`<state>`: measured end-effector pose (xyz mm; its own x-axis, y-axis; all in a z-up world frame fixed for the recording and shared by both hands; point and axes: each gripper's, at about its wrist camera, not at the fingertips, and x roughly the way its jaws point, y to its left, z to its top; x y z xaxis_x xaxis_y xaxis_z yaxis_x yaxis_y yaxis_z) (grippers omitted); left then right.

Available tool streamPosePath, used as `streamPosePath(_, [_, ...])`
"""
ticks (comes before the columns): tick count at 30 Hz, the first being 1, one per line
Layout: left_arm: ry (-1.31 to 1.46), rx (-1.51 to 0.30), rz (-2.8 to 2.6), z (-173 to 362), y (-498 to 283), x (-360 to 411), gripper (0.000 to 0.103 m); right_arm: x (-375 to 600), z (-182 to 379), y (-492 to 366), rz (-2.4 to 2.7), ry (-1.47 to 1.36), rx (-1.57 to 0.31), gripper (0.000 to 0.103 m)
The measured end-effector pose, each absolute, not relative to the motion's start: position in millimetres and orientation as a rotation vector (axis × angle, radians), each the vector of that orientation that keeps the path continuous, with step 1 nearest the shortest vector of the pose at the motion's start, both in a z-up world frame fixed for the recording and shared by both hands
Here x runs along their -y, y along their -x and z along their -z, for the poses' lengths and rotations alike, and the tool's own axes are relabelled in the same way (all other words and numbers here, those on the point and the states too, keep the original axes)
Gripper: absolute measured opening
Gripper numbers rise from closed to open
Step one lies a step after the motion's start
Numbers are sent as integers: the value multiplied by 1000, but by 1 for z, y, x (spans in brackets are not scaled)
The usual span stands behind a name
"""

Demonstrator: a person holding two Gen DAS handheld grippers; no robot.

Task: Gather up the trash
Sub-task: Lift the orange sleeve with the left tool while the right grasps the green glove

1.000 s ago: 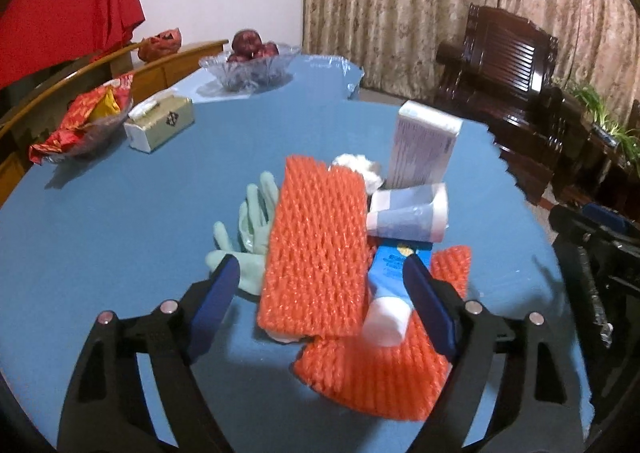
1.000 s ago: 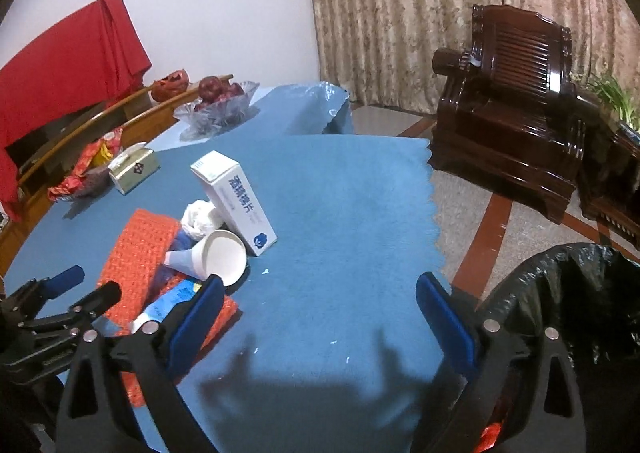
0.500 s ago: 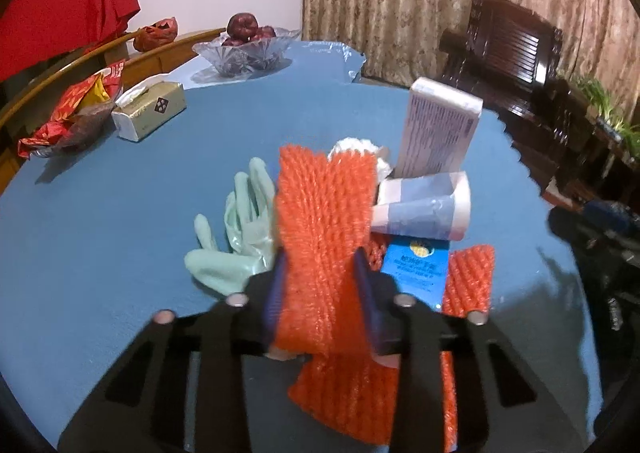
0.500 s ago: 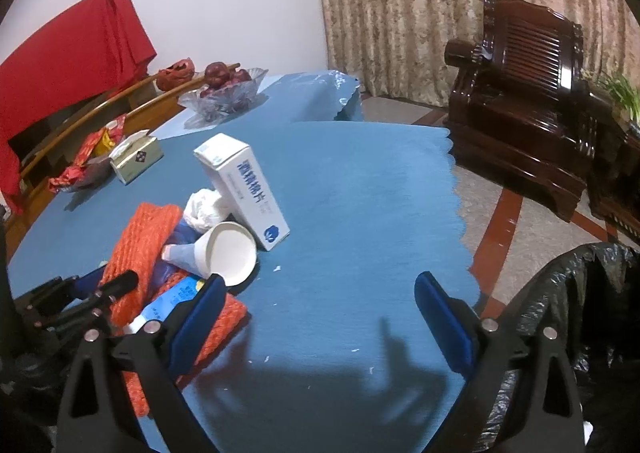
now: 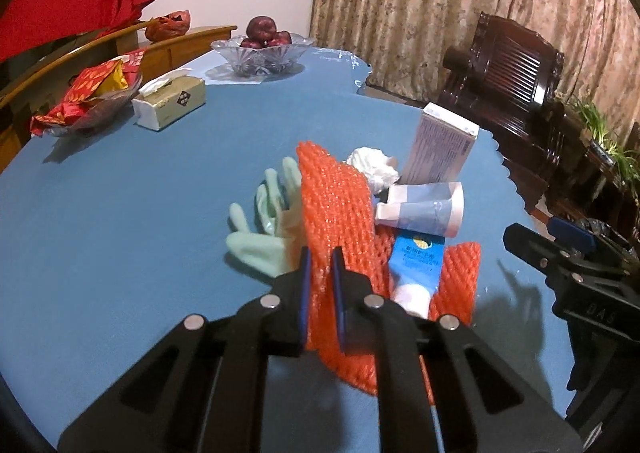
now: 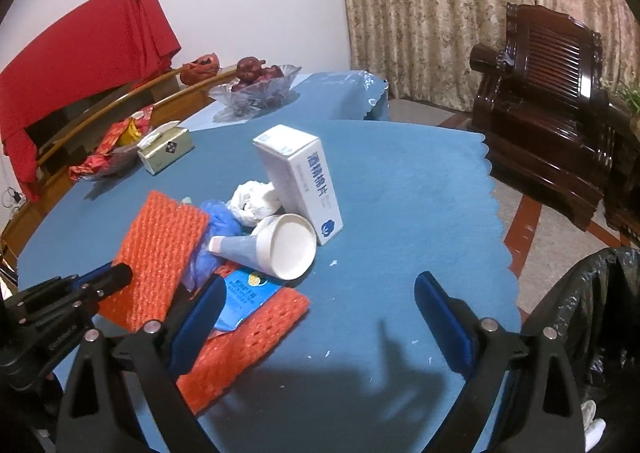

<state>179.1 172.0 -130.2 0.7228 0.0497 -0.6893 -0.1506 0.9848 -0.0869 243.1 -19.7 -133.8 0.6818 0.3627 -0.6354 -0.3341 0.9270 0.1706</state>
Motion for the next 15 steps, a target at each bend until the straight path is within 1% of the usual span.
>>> streamPosePath(8, [165,-739,-175,123,-156,-197,9,8,139,-231,-412,-42,-737,93])
streamPosePath(15, [166,-736,-222,122,-138,-221,9,-20,143,-222,-452,-38,-751,90])
